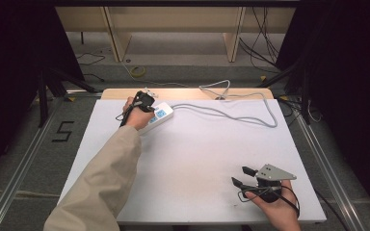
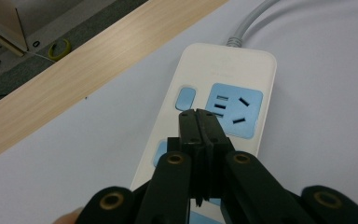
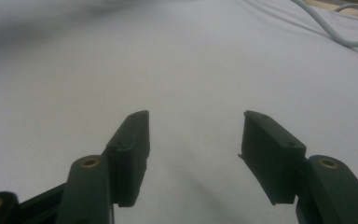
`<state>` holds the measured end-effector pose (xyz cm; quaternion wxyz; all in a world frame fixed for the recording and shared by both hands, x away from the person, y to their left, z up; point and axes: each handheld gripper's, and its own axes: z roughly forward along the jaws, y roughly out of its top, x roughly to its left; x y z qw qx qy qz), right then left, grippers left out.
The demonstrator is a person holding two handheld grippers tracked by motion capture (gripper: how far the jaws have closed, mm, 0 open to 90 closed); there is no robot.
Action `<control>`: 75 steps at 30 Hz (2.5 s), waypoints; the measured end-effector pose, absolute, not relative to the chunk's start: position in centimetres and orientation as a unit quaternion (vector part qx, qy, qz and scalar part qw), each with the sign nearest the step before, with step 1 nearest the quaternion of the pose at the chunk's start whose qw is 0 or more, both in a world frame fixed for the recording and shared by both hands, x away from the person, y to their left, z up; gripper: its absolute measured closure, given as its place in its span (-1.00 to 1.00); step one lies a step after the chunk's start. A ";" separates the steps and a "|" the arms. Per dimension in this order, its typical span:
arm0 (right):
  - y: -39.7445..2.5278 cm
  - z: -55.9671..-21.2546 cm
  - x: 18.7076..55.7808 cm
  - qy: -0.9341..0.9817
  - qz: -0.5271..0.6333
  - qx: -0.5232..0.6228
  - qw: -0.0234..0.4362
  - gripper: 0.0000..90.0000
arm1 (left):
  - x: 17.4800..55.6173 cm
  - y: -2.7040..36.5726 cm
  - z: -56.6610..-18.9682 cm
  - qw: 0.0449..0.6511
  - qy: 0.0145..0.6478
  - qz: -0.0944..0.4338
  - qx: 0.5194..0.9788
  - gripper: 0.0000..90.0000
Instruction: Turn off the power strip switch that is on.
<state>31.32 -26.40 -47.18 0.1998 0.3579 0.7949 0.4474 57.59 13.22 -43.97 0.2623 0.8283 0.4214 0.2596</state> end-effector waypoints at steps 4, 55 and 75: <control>-26.4 -47.2 31.3 0.795 0.447 0.358 0.199 -0.05 | 57.8 13.1 -44.0 0.261 0.422 0.258 0.829 0.99; -26.4 -47.3 31.4 0.797 0.446 0.357 0.195 -0.06 | 59.9 12.5 -44.9 0.263 0.434 0.247 0.825 0.99; -26.3 -47.4 31.4 0.799 0.444 0.357 0.194 -0.06 | 60.5 12.6 -45.1 0.253 0.434 0.249 0.828 0.99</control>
